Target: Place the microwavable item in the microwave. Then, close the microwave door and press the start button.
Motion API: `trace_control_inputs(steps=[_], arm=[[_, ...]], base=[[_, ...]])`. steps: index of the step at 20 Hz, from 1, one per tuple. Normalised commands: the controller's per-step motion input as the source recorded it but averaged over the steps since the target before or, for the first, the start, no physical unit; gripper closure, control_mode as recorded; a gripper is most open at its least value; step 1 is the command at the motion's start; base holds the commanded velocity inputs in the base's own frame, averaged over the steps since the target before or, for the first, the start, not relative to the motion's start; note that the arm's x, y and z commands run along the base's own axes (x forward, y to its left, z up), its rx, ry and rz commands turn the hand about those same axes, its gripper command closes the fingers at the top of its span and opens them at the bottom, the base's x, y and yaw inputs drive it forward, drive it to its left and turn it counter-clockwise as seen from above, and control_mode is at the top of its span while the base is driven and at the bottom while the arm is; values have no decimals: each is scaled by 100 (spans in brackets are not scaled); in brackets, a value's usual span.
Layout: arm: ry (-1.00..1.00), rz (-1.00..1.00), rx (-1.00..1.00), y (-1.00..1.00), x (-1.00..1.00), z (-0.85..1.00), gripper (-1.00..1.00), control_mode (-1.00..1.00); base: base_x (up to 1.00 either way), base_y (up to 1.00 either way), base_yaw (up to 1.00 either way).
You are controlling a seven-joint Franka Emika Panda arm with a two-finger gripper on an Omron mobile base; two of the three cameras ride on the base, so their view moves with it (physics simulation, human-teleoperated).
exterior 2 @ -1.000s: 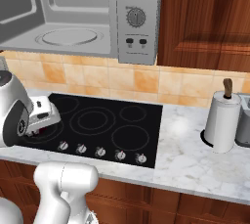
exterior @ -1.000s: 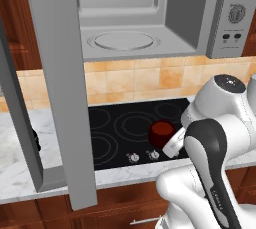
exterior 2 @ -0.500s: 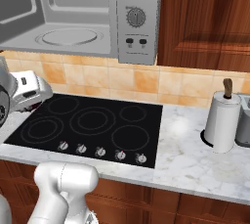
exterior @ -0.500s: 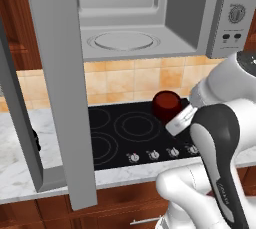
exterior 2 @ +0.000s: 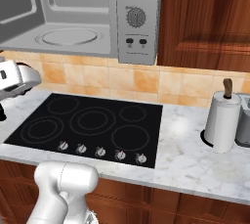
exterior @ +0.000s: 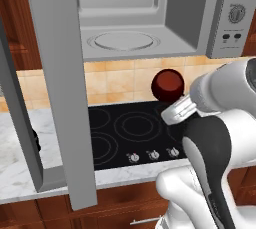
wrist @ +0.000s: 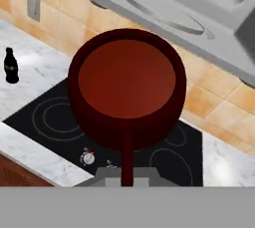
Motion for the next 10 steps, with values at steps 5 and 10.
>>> trace_control_inputs(steps=[5, 10], arm=[[-23, -5, 6, 0, 13, 49, 100, -100], [-6, -4, 20, -4, 50, 54, 100, -100]], base=[[0, 0, 0], [0, 0, 0]])
